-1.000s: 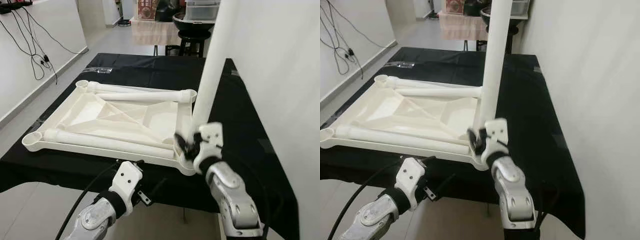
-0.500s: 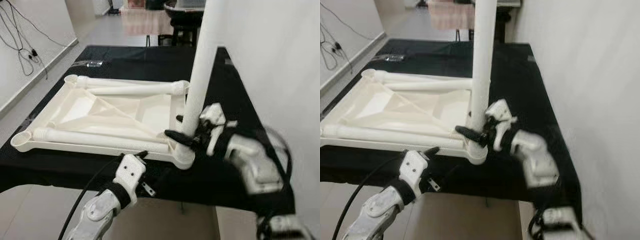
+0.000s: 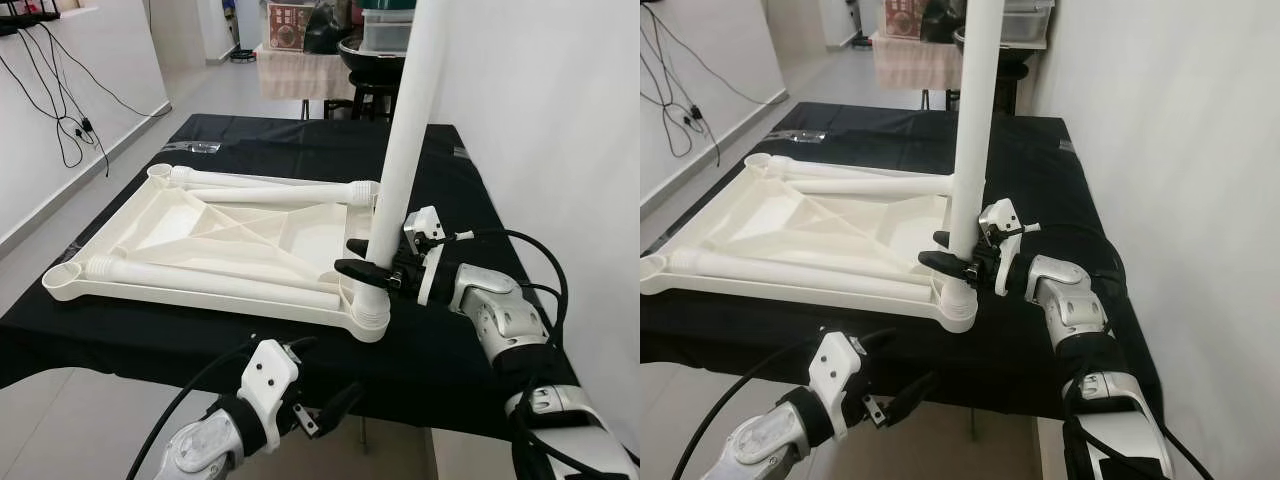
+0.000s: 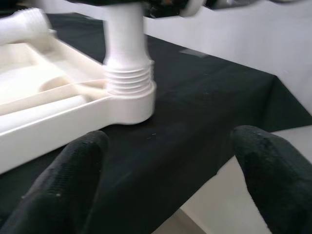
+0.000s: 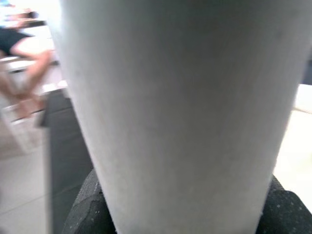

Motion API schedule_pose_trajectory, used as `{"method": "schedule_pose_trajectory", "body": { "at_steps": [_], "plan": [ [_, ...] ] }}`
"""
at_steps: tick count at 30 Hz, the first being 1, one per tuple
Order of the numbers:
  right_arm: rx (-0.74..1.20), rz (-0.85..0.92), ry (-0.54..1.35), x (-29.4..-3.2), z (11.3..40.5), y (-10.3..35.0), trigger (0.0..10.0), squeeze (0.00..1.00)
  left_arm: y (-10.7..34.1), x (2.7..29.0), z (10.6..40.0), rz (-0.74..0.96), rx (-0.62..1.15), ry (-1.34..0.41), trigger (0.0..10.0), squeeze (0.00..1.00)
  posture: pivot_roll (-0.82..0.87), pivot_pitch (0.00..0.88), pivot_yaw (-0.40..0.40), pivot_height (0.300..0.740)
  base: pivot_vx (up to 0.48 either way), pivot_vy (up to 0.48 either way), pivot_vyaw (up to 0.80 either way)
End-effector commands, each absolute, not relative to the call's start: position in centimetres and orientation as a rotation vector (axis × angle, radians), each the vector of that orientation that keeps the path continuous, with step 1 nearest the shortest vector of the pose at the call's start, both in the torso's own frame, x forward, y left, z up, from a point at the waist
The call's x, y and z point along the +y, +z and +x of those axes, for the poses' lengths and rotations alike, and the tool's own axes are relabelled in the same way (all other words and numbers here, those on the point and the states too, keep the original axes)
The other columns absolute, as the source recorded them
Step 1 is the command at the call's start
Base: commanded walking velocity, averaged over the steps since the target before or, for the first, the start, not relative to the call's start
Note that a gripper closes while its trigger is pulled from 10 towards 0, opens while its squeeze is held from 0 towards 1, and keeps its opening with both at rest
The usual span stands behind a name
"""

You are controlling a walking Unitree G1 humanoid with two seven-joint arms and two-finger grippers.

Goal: Building children table

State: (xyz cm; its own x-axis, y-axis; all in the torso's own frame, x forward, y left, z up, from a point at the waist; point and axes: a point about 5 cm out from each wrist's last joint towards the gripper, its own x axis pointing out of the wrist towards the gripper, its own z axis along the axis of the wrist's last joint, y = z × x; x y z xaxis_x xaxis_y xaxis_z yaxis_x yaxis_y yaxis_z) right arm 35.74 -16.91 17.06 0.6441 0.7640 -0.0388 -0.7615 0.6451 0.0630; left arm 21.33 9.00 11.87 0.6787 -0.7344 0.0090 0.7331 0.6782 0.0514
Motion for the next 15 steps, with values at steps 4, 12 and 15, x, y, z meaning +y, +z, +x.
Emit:
{"method": "schedule_pose_trajectory", "body": {
  "at_steps": [4, 12, 15],
  "plan": [
    [0.231, 0.056, 0.347, -18.7, 34.1, 12.8, 0.0, 0.0, 12.0, 9.5, 21.4, 0.01, -0.037, -0.768, 0.0, 0.0, 0.0, 0.017, -0.076, 0.74, 0.0, 0.0, 0.0],
    [0.234, -0.013, 0.277, -14.5, 30.6, 12.0, 0.0, 0.0, 12.2, 9.7, 21.9, -0.01, -0.033, -0.757, 0.0, 0.0, -0.02, 0.026, -0.053, 0.74, 0.0, 0.0, 0.0],
    [0.218, 0.01, 0.288, -13.9, 31.2, 12.3, 0.0, 0.0, 12.2, 9.6, 22.1, -0.014, -0.03, -0.76, 0.0, 0.0, -0.02, 0.03, -0.054, 0.74, 0.0, 0.0, 0.0]
  ]
}}
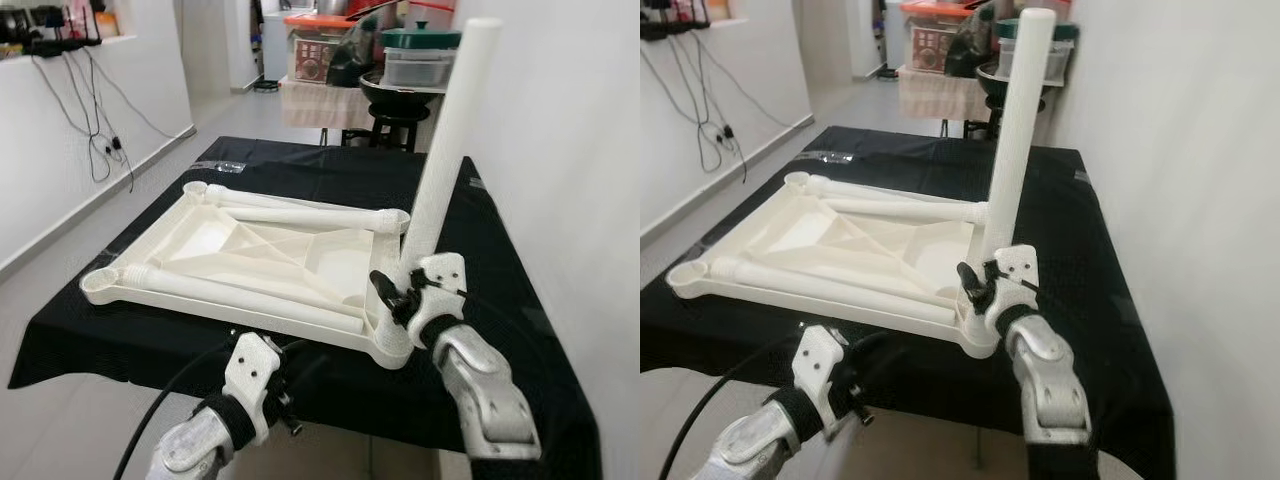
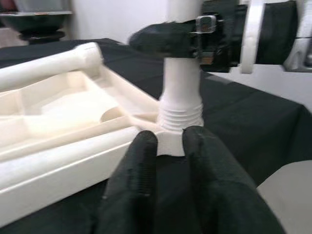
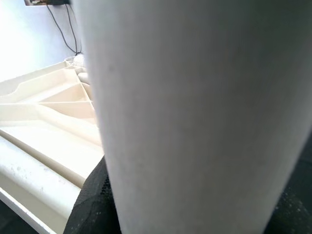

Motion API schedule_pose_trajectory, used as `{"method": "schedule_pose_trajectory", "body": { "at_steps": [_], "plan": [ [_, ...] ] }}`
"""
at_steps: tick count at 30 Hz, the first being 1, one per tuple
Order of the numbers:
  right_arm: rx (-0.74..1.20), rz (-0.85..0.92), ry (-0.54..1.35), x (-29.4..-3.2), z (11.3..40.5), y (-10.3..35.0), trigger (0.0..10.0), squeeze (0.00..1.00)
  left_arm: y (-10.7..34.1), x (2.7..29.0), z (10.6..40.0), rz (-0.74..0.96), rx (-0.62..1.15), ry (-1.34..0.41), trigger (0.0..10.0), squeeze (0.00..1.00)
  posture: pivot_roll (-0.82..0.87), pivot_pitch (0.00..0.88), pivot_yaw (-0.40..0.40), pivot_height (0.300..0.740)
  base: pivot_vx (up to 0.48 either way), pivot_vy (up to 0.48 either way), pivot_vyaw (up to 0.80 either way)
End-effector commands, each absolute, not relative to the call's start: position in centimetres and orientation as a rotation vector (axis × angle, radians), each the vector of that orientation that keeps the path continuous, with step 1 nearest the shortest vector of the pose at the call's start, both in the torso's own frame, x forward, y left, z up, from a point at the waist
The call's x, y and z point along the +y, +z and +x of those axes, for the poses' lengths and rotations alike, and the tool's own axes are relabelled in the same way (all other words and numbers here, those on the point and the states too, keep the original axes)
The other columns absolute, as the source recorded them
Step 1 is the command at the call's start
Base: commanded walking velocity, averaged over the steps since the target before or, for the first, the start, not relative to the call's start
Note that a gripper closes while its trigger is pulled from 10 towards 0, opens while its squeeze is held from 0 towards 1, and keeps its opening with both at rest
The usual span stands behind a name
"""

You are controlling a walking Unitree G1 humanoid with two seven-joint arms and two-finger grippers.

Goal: Building children table

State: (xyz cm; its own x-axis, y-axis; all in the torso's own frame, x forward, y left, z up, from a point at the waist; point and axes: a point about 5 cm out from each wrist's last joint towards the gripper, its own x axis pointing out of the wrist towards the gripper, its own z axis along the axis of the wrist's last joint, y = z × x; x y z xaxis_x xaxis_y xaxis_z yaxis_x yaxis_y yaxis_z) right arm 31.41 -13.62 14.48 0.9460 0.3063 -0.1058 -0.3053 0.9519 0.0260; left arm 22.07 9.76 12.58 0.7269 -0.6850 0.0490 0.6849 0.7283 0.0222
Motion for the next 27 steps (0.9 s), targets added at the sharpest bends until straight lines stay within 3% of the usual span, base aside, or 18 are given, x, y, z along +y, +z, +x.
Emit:
{"method": "schedule_pose_trajectory", "body": {
  "at_steps": [1, 4, 5, 6, 7, 10, 11, 12, 17, 22, 23, 27],
  "plan": [
    [0.214, 0.015, 0.292, -13.7, 31.4, 12.4, 10.0, 0.0, 12.2, 9.6, 22.2, -0.018, -0.028, -0.761, 0.0, 0.0, -0.03, 0.035, -0.051, 0.74, 0.0, 0.0, 0.0],
    [0.202, 0.046, 0.313, -13.5, 31.6, 12.8, 10.0, 0.08, 12.2, 9.5, 22.2, -0.021, -0.024, -0.762, 0.0, 0.0, -0.03, 0.035, -0.047, 0.74, 0.0, 0.0, 0.0],
    [0.183, 0.077, 0.34, -13.4, 31.8, 13.2, 10.0, 1.0, 12.2, 9.5, 22.3, -0.019, -0.021, -0.764, 8.7, 0.0, -0.03, 0.034, -0.048, 0.74, 0.0, 0.0, 0.0],
    [0.176, 0.098, 0.344, -13.3, 31.7, 13.7, 10.0, 1.0, 12.1, 9.5, 22.4, -0.017, -0.018, -0.764, 8.7, 0.0, -0.02, 0.033, -0.05, 0.74, 0.0, 0.0, 0.0],
    [0.142, 0.137, 0.381, -13.3, 32.1, 14.6, 10.0, 1.0, 12.2, 9.4, 22.6, -0.006, -0.02, -0.77, 10.0, 0.0, -0.02, 0.032, -0.049, 0.74, 0.0, 0.0, 0.0],
    [0.082, 0.179, 0.519, -13.4, 32.8, 16.3, 10.0, 1.0, 12.2, 9.3, 22.9, 0.008, -0.023, -0.776, 10.0, 0.0, -0.02, 0.028, -0.051, 0.74, 0.0, 0.0, 0.0],
    [0.049, 0.16, 0.613, -13.4, 33.1, 17.0, 10.0, 0.39, 12.2, 9.3, 23.0, 0.009, -0.023, -0.778, 10.0, 0.0, -0.01, 0.026, -0.052, 0.74, 0.0, 0.0, 0.0],
    [0.027, 0.128, 0.726, -13.5, 33.2, 17.6, 10.0, 0.0, 12.1, 9.3, 23.1, 0.006, -0.021, -0.781, 10.0, 0.0, -0.01, 0.026, -0.052, 0.74, 0.0, 0.0, 0.0],
    [0.021, 0.022, 1.06, -14.3, 33.7, 18.3, 10.0, 0.0, 11.9, 9.1, 23.2, 0.007, -0.005, -0.802, 10.0, 0.0, 0.01, 0.013, -0.058, 0.74, 0.0, 0.0, 0.0],
    [0.038, 0.063, 1.115, -14.6, 34.8, 18.6, 10.0, 0.0, 11.7, 9.1, 23.3, 0.003, 0.004, -0.807, 10.0, 0.0, 0.02, 0.006, -0.061, 0.74, 0.0, 0.0, 0.0],
    [0.043, 0.078, 1.106, -14.7, 35.2, 18.5, 0.0, 0.0, 11.6, 9.1, 23.3, 0.003, 0.005, -0.807, 10.0, 0.0, 0.02, 0.0, -0.064, 0.74, 0.0, 0.0, 0.0],
    [0.049, 0.088, 1.077, -14.8, 35.7, 18.4, 0.0, 0.0, 11.5, 9.1, 23.4, 0.004, 0.007, -0.807, 10.0, 0.0, 0.02, 0.0, -0.062, 0.74, 0.0, 0.0, 0.0]
  ]
}}
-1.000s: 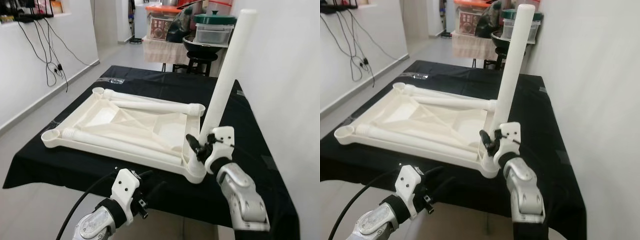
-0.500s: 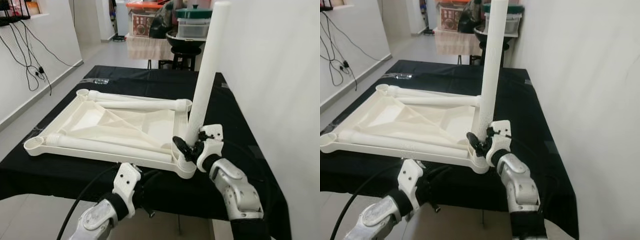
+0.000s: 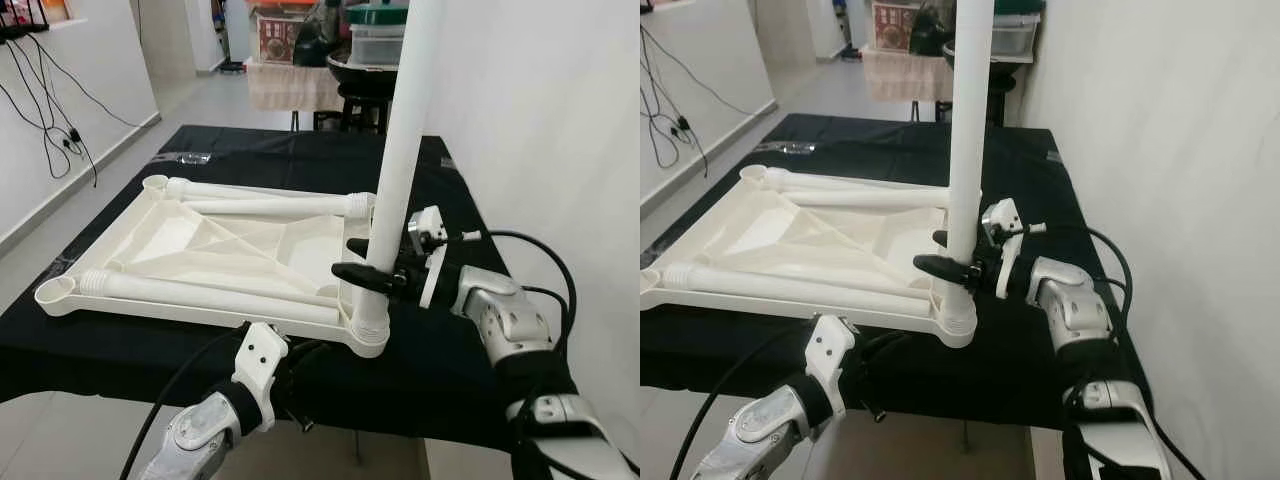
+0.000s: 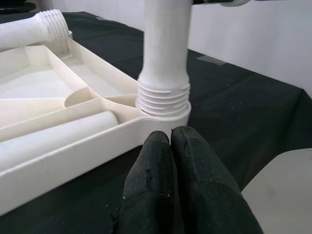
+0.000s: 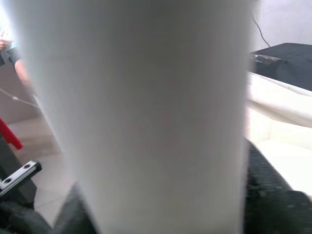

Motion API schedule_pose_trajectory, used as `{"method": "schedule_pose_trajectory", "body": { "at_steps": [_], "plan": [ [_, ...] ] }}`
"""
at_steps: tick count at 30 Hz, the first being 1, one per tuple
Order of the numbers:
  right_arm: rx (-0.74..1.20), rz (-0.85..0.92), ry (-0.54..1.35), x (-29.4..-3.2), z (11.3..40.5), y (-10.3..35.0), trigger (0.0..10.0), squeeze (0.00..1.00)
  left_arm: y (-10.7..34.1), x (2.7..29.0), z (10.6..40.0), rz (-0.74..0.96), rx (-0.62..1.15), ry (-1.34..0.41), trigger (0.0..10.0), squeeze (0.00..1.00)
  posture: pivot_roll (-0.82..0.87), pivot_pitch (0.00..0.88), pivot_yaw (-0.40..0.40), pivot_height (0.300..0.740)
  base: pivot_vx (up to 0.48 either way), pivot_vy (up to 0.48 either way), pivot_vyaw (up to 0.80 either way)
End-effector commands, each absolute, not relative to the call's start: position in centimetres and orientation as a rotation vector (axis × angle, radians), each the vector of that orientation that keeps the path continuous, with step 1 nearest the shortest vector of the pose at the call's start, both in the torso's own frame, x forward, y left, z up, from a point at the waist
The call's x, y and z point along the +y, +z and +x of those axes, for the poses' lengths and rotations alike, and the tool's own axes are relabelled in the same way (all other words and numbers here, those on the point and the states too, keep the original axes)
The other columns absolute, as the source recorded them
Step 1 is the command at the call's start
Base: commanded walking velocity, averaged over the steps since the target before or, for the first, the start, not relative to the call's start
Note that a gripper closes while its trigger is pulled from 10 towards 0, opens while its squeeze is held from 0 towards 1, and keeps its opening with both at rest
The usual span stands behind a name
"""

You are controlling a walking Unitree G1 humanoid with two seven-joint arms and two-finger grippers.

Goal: Building children table

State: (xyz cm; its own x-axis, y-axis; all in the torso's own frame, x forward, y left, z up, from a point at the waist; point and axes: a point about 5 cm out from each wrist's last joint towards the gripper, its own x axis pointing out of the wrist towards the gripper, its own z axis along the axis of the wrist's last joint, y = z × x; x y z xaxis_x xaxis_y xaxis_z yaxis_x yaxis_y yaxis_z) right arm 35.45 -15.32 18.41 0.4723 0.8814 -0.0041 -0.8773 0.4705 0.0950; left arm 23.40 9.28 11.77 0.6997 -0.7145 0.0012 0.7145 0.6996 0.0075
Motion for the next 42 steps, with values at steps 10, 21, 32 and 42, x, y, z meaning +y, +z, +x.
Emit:
{"method": "schedule_pose_trajectory", "body": {
  "at_steps": [10, 21, 32, 42],
  "plan": [
    [0.136, 0.02, 0.914, -16.8, 35.4, 15.7, 0.0, 0.0, 11.3, 8.9, 23.4, 0.001, 0.01, -0.811, 10.0, 0.0, 0.0, 0.0, -0.074, 0.74, 0.0, 0.0, 0.0],
    [0.202, 0.023, 0.255, -13.9, 31.3, 11.3, 0.0, 0.0, 11.3, 8.9, 23.6, -0.012, 0.015, -0.808, 10.0, 0.0, -0.03, 0.003, -0.054, 0.74, 0.0, 0.0, 0.0],
    [0.063, 0.103, 0.47, -13.1, 34.2, 15.4, 10.0, 1.0, 11.5, 8.7, 24.0, -0.031, 0.01, -0.801, 10.0, 0.0, -0.02, 0.011, -0.07, 0.74, 0.0, 0.0, 0.0],
    [-0.013, 0.039, 1.001, -12.9, 34.6, 19.1, 10.0, 0.0, 11.5, 8.6, 24.2, -0.023, 0.009, -0.808, 10.0, 0.0, -0.02, 0.002, -0.071, 0.74, 0.0, 0.0, 0.0]
  ]
}}
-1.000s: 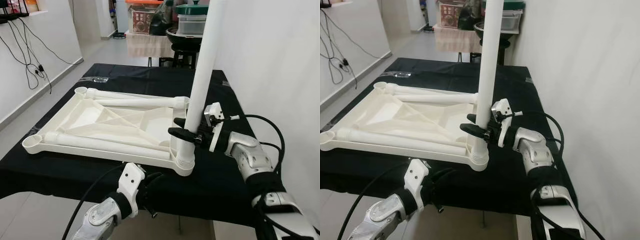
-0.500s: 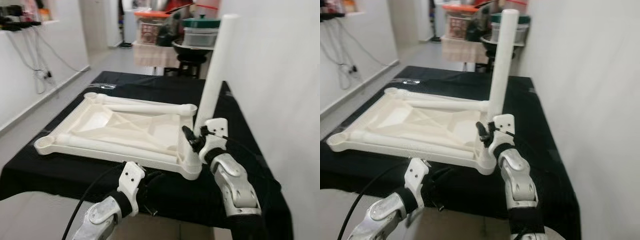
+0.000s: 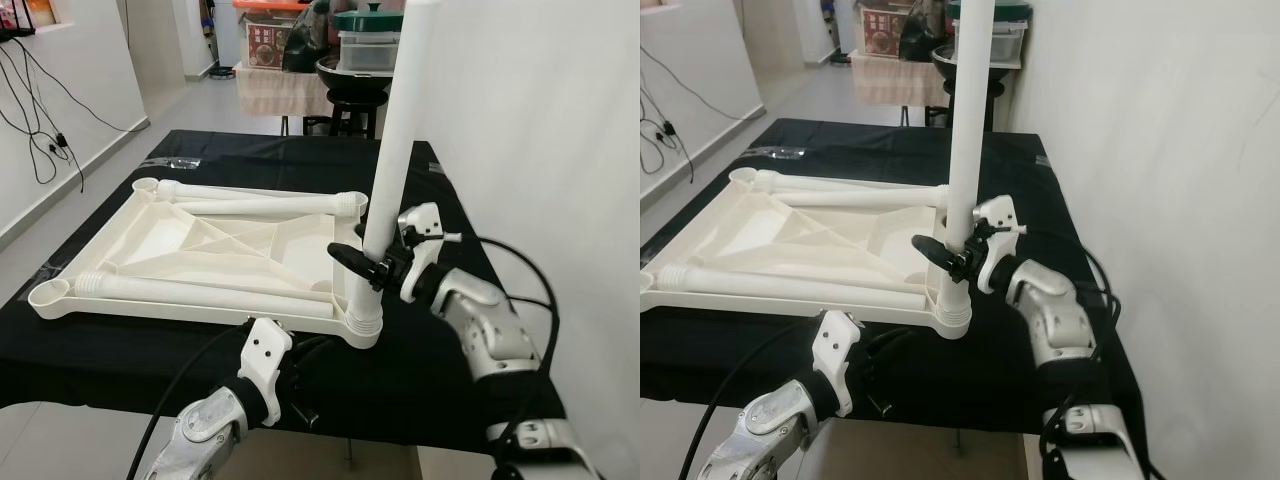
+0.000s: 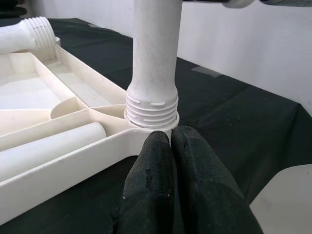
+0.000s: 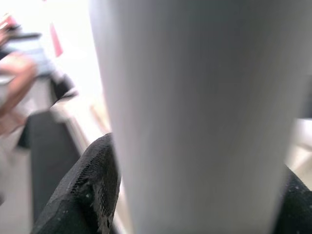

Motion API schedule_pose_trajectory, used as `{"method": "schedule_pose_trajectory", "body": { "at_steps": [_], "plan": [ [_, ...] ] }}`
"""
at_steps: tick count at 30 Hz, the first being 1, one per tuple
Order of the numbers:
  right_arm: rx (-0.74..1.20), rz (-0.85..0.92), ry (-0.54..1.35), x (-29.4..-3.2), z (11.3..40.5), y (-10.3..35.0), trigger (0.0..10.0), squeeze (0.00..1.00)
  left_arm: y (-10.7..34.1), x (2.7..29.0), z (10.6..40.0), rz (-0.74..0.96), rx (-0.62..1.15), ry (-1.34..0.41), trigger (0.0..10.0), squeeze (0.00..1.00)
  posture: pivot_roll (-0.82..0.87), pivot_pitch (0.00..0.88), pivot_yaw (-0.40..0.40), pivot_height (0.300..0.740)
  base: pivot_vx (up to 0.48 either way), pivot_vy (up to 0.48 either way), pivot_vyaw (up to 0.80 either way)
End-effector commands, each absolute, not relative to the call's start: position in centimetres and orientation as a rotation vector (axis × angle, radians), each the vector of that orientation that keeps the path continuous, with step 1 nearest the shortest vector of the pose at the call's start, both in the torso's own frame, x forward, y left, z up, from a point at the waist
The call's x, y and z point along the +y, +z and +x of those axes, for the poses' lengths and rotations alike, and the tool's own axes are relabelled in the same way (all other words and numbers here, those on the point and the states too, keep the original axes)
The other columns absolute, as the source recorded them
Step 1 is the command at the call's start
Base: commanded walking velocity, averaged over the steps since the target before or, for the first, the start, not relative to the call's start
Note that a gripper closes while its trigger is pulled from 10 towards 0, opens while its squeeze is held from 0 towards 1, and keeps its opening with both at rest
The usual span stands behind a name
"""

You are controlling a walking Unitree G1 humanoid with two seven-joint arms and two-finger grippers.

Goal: Building children table

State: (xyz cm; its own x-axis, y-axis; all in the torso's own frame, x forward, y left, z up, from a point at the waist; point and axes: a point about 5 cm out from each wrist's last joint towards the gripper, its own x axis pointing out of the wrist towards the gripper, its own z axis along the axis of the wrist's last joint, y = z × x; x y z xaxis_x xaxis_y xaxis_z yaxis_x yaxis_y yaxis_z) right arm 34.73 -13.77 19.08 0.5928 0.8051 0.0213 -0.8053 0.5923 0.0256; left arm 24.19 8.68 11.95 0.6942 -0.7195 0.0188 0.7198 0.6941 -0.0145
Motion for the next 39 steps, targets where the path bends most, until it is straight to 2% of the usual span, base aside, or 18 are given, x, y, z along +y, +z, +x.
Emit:
{"method": "schedule_pose_trajectory", "body": {
  "at_steps": [1, 2, 3, 4, 15, 18, 19, 20, 21, 22, 23, 25, 27, 29, 30, 34, 35, 39],
  "plan": [
    [-0.005, 0.015, 1.059, -13.1, 34.8, 19.1, 10.0, 0.0, 11.5, 8.6, 24.1, -0.019, 0.007, -0.808, 10.0, 0.0, -0.02, 0.002, -0.071, 0.74, 0.0, 0.0, 0.0],
    [0.003, 0.015, 1.113, -13.4, 34.8, 19.1, 8.3, 0.0, 11.5, 8.5, 24.1, -0.015, 0.006, -0.808, 10.0, 0.0, -0.02, 0.0, -0.074, 0.74, 0.0, 0.0, 0.0],
    [0.003, 0.015, 1.113, -13.4, 34.8, 19.1, 8.3, 0.0, 11.5, 8.5, 24.1, -0.015, 0.006, -0.808, 10.0, 0.0, -0.02, 0.0, -0.074, 0.74, 0.0, 0.0, 0.0],
    [0.012, 0.035, 1.131, -13.7, 35.0, 19.1, 0.0, 0.0, 11.5, 8.5, 24.0, -0.011, 0.006, -0.808, 10.0, 0.0, -0.01, 0.0, -0.072, 0.74, 0.0, 0.0, 0.0],
    [0.025, 0.048, 1.004, -16.1, 34.0, 17.7, 0.0, 0.0, 11.6, 8.5, 23.9, -0.017, 0.008, -0.812, 10.0, 0.0, -0.02, 0.017, -0.063, 0.74, 0.0, 0.0, 0.0],
    [0.063, 0.049, 0.835, -16.6, 33.4, 16.7, 0.0, 0.0, 11.7, 8.5, 23.8, -0.017, 0.007, -0.812, 10.0, 0.0, -0.02, 0.024, -0.07, 0.74, 0.0, 0.0, 0.0],
    [0.084, 0.035, 0.68, -16.7, 33.3, 15.9, 0.0, 0.0, 11.7, 8.5, 23.8, -0.016, 0.007, -0.811, 10.0, 0.0, -0.02, 0.025, -0.071, 0.74, 0.0, 0.0, 0.0],
    [0.108, 0.053, 0.279, -17.1, 33.1, 14.8, 0.0, 0.0, 11.7, 8.6, 23.8, -0.013, 0.006, -0.809, 10.0, 0.0, -0.03, 0.032, -0.066, 0.74, 0.0, 0.0, 0.0],
    [0.108, 0.053, 0.279, -17.1, 33.1, 14.8, 0.0, 0.0, 11.7, 8.6, 23.8, -0.013, 0.006, -0.809, 10.0, 0.0, -0.03, 0.032, -0.066, 0.74, 0.0, 0.0, 0.0],
    [0.135, 0.066, -0.008, -17.7, 32.5, 13.9, 0.0, 0.0, 11.8, 8.7, 23.8, -0.011, 0.005, -0.808, 10.0, 0.0, -0.03, 0.032, -0.066, 0.74, 0.0, 0.0, 0.0],
    [0.174, 0.076, -0.051, -17.1, 31.4, 12.9, 0.0, 0.0, 11.8, 8.7, 23.8, -0.011, 0.005, -0.808, 10.0, 0.0, -0.03, 0.035, -0.062, 0.74, 0.0, 0.0, 0.0],
    [0.197, 0.085, -0.03, -16.5, 30.7, 12.5, 0.0, 0.0, 11.8, 8.7, 23.8, -0.011, 0.005, -0.808, 10.0, 0.0, -0.03, 0.035, -0.062, 0.74, 0.0, 0.0, 0.0],
    [0.187, 0.045, 0.252, -13.1, 30.9, 12.4, 0.0, 0.0, 11.8, 8.7, 23.8, -0.007, 0.006, -0.808, 10.0, 0.0, -0.03, 0.033, -0.049, 0.74, 0.0, 0.0, 0.0],
    [0.183, 0.03, 0.302, -12.4, 31.0, 12.4, 0.0, 0.0, 11.7, 8.8, 23.8, -0.006, 0.007, -0.808, 10.0, 0.0, -0.03, 0.033, -0.049, 0.74, 0.0, 0.0, 0.0],
    [0.163, 0.027, 0.303, -12.5, 31.8, 12.9, 7.3, 0.0, 11.7, 8.8, 23.8, -0.012, 0.008, -0.805, 10.0, 0.0, -0.03, 0.03, -0.066, 0.74, 0.0, 0.0, 0.0],
    [0.15, 0.027, 0.277, -12.9, 32.7, 13.6, 7.3, 0.0, 11.7, 8.7, 23.9, -0.02, 0.008, -0.8, 10.0, 0.0, -0.03, 0.031, -0.067, 0.74, 0.0, 0.0, 0.0],
    [0.132, 0.045, 0.307, -12.7, 33.0, 14.1, 10.0, 1.0, 11.7, 8.7, 23.9, -0.02, 0.008, -0.798, 10.0, 0.0, -0.02, 0.024, -0.069, 0.74, 0.0, 0.0, 0.0],
    [0.11, 0.116, 0.453, -12.3, 33.8, 15.1, 10.0, 1.0, 11.6, 8.7, 23.9, -0.017, 0.01, -0.802, 10.0, 0.0, -0.02, 0.018, -0.069, 0.74, 0.0, 0.0, 0.0]
  ]
}}
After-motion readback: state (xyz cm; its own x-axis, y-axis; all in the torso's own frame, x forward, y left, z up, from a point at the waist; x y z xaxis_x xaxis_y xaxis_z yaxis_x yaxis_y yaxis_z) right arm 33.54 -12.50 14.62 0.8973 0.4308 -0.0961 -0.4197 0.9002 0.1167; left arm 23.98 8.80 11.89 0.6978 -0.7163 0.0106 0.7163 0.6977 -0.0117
